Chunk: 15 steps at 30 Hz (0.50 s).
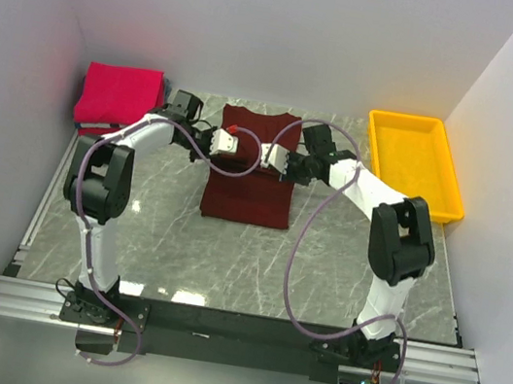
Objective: Fold and stack the t-shirts
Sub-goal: Fold the tshirt
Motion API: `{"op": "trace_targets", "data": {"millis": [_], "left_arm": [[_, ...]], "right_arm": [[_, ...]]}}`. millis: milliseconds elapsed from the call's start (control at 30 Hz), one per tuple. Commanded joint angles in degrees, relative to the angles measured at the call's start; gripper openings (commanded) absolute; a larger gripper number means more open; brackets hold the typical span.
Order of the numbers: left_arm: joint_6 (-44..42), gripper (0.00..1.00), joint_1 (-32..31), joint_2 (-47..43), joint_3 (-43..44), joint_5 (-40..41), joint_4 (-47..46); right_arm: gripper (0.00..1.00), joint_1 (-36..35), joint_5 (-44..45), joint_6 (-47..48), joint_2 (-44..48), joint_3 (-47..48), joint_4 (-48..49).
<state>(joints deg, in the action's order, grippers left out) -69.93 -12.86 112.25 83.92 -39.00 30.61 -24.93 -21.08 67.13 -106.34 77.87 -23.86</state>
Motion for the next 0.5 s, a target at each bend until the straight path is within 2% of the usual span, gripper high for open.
{"op": "trace_targets", "data": {"millis": [0, 33, 67, 133, 167, 200, 233, 300, 433, 467], "left_arm": [[-1.17, 0.01, 0.29, 3.23, 4.75, 0.15, -1.78], [-0.56, 0.01, 0.38, 3.94, 5.37, 0.42, -2.13], [-0.03, 0.01, 0.38, 4.64, 6.42, 0.77, -2.83], [1.63, 0.13, 0.73, 5.79, 6.7, 1.47, -4.15], [2.42, 0.2, 0.82, 5.96, 6.52, 1.82, -4.94], [2.95, 0.35, 1.0, 5.53, 5.82, 2.17, -6.69], [4.61, 0.41, 1.43, 5.01, 5.29, 2.26, -7.49], [6.81, 0.59, 1.96, 1.86, 2.66, 1.48, -9.77], [6.3, 0.57, 2.84, -4.74, -3.4, -0.19, -8.3], [6.39, 0.56, 2.76, -6.32, -6.63, -1.07, -7.94]], "right_arm": [[0.0, 1.29, -0.1, 1.42, -3.51, 6.76, -1.45], [0.0, 1.55, 0.77, 1.42, -4.91, 7.99, -1.28], [0.05, 1.55, 1.21, 1.33, -5.27, 8.18, -0.58], [0.27, 1.55, 2.18, -0.15, -5.72, 8.36, 2.3], [0.46, 1.64, 3.14, -0.94, -5.8, 8.27, 3.28], [0.52, 1.72, 3.59, -1.82, -5.72, 8.27, 4.07], [0.6, 1.81, 3.94, -3.14, -5.19, 8.27, 4.86], [0.61, 2.16, 4.73, -4.63, -3.62, 8.44, 4.17], [0.59, 2.78, 3.07, -5.7, 2.0, 3.9, 0.67], [0.55, 2.78, 2.37, -5.7, 3.32, 2.74, -0.3]]}}
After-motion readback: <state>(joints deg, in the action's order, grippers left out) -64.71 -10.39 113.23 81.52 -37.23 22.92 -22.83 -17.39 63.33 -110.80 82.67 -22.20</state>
